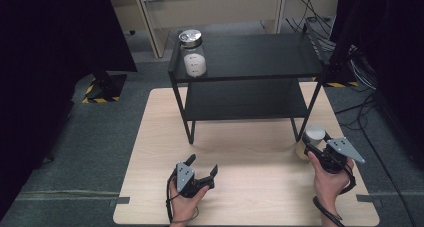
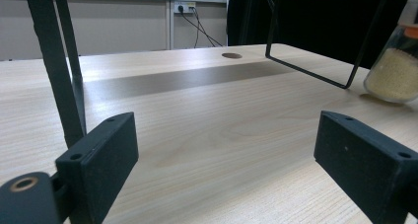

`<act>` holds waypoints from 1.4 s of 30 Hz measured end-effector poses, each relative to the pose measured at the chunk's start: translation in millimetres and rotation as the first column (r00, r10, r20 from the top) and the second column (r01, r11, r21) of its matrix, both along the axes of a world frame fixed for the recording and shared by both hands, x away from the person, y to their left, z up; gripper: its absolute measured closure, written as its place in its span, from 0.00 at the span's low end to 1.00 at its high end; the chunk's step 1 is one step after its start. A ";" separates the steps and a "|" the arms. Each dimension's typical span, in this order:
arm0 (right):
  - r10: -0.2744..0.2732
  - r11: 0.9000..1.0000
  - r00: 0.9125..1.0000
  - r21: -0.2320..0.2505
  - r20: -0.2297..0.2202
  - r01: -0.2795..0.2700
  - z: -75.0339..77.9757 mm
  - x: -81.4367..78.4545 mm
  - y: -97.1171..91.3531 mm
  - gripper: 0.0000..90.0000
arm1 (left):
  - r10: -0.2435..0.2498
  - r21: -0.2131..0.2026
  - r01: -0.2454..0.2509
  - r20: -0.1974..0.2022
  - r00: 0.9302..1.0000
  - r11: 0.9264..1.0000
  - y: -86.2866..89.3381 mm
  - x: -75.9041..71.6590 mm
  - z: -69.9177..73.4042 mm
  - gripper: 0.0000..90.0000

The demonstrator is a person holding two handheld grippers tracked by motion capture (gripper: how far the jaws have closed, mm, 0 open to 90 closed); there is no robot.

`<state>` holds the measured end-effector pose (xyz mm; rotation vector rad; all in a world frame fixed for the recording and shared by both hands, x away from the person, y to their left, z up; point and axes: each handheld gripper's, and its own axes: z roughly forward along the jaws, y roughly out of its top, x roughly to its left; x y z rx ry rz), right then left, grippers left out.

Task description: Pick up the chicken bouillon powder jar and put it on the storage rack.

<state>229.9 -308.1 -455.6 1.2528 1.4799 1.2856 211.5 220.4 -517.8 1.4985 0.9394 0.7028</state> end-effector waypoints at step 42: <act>0.034 0.999 0.972 0.021 0.232 -0.040 57.6 -52.5 7.8 0.38 | 0.014 -0.013 -0.014 -0.006 1.000 1.000 -0.6 -0.3 -0.3 0.10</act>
